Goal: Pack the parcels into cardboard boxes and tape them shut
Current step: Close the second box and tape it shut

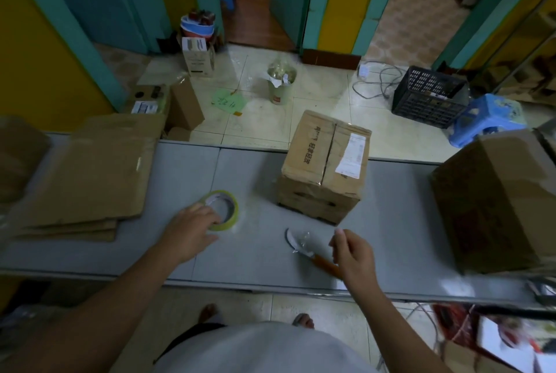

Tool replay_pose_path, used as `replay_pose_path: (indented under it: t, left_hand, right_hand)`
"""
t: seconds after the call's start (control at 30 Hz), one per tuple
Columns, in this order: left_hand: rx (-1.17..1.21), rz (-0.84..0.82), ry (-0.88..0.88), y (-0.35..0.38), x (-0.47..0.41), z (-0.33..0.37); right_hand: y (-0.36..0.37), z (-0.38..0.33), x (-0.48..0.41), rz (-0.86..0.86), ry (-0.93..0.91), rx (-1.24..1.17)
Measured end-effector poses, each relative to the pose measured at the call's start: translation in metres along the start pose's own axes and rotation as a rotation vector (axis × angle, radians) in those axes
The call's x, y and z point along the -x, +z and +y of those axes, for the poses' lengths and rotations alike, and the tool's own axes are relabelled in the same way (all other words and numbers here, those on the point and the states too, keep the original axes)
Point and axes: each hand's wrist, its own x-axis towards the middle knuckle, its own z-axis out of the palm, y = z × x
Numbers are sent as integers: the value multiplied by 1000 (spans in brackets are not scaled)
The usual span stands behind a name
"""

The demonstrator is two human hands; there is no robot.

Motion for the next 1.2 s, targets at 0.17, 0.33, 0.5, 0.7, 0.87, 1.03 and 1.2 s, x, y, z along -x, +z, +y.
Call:
replay_pose_path:
  t: [0.17, 0.33, 0.5, 0.7, 0.87, 1.03, 1.2]
  left_hand:
    - [76, 203, 161, -22, -3, 9]
    - [250, 288, 331, -71, 29, 40]
    - [300, 309, 452, -98, 40, 73]
    - [368, 302, 462, -103, 30, 95]
    - [384, 232, 465, -104, 21, 107]
    - [665, 32, 442, -101, 16, 138]
    - [401, 177, 138, -106, -12, 126]
  right_hand:
    - [28, -42, -8, -393, -163, 85]
    - [45, -83, -10, -403, -245, 14]
    - [43, -113, -14, -382, -349, -38]
    - [29, -123, -12, -171, -334, -194]
    - [15, -118, -18, -167, -281, -247]
    - [1, -120, -25, -244, -184, -174]
    - [-32, -139, -22, -260, -117, -339]
